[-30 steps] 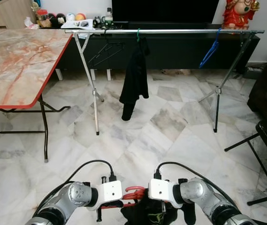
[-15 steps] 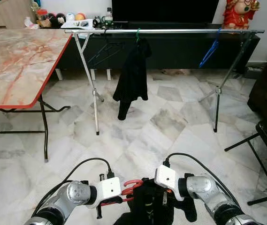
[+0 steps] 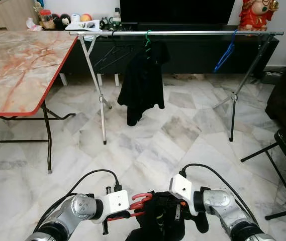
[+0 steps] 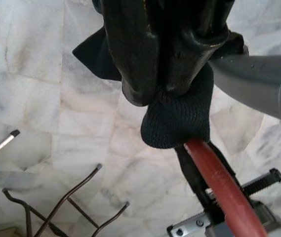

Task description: Hang hanger

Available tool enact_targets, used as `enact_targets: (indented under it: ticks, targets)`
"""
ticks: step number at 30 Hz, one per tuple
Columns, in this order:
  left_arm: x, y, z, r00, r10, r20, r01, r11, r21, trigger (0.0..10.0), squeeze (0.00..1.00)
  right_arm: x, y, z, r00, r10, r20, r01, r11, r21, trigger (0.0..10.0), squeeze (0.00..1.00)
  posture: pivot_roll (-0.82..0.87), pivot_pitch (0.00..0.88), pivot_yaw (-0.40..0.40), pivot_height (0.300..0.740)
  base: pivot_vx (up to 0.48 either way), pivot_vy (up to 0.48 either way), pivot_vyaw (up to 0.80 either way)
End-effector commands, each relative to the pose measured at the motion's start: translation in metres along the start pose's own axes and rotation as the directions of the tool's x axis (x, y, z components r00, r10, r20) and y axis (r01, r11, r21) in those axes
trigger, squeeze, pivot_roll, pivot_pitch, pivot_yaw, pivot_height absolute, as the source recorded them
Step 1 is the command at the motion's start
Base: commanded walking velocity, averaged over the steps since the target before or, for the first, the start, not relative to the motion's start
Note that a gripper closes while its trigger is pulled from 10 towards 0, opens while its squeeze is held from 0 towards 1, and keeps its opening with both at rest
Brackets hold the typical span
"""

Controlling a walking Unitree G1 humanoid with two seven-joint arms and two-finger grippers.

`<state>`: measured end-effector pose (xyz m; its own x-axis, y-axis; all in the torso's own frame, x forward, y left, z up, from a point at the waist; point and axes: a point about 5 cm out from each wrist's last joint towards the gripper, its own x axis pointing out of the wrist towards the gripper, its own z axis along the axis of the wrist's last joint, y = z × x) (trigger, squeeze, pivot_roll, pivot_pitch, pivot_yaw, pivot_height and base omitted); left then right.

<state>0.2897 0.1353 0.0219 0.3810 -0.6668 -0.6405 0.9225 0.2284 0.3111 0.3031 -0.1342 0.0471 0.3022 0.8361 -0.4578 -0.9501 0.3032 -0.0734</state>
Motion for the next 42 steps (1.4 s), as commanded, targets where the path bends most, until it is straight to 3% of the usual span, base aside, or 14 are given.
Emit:
enact_targets:
  ticks: [1, 5, 12, 16, 18, 23, 31, 36, 42]
  targets:
    - [0.001, -0.010, -0.008, 0.999, -0.033, -0.020, 0.032, 0.999, -0.024, 0.0, 0.00, -0.004, -0.006, 0.008, 0.997, -0.045, 0.063, 0.045, 0.999, 0.001, 0.0, 0.00, 0.07, 0.106, -0.012, 0.740, 0.000, 0.000, 0.00]
    - [0.000, -0.010, -0.009, 0.999, -0.030, -0.023, 0.030, 0.999, -0.025, 0.0, 0.00, -0.011, -0.006, 0.001, 0.997, -0.069, 0.044, 0.068, 0.998, 0.011, 0.0, 0.00, 0.07, 0.105, -0.012, 0.740, 0.000, 0.000, 0.00]
    - [-0.004, -0.010, -0.014, 0.999, -0.024, -0.032, 0.023, 0.999, -0.031, 0.0, 0.00, -0.031, -0.001, -0.032, 0.977, -0.130, -0.169, 0.121, 0.990, -0.066, 0.0, 0.00, 0.06, 0.103, -0.012, 0.740, 0.000, 0.000, 0.00]
    - [-0.006, -0.009, -0.015, 0.999, -0.021, -0.034, 0.020, 0.999, -0.031, 0.0, 0.00, -0.040, -0.003, -0.042, 0.957, -0.200, -0.210, 0.192, 0.980, -0.058, 0.0, 0.00, 0.06, 0.102, -0.013, 0.740, 0.000, 0.000, 0.00]
    - [-0.011, -0.008, -0.019, 0.999, -0.018, -0.037, 0.016, 0.999, -0.028, 0.0, 0.00, -0.052, -0.006, -0.052, 0.920, -0.306, -0.244, 0.303, 0.952, -0.051, 0.0, 0.00, 0.06, 0.102, -0.012, 0.740, 0.000, 0.000, 0.00]
    - [-0.016, -0.007, -0.024, 0.999, -0.015, -0.051, 0.013, 1.000, -0.028, 0.0, 0.00, -0.062, -0.009, -0.059, 0.888, -0.380, -0.260, 0.385, 0.922, -0.034, 0.0, 0.00, 0.06, 0.103, -0.008, 0.740, 0.000, 0.000, 0.00]
    - [-0.033, -0.006, -0.042, 0.994, 0.014, -0.105, -0.019, 0.998, -0.053, 0.0, 0.00, -0.094, -0.005, -0.090, 0.748, -0.529, -0.401, 0.577, 0.817, 0.001, 0.0, 0.00, 0.06, 0.105, -0.002, 0.740, 0.000, 0.000, 0.00]
    - [-0.039, -0.006, -0.047, 0.992, 0.012, -0.123, -0.018, 0.999, -0.052, 0.0, 0.00, -0.098, 0.000, -0.099, 0.713, -0.542, -0.445, 0.606, 0.796, 0.002, 0.0, 0.00, 0.06, 0.106, 0.000, 0.740, 0.000, 0.000, 0.00]
    - [-0.048, -0.001, -0.054, 0.987, 0.053, -0.149, -0.063, 0.996, -0.061, 0.0, 0.00, -0.097, 0.005, -0.107, 0.657, -0.579, -0.483, 0.672, 0.741, 0.025, 0.0, 0.00, 0.06, 0.106, 0.002, 0.740, 0.000, 0.000, 0.00]
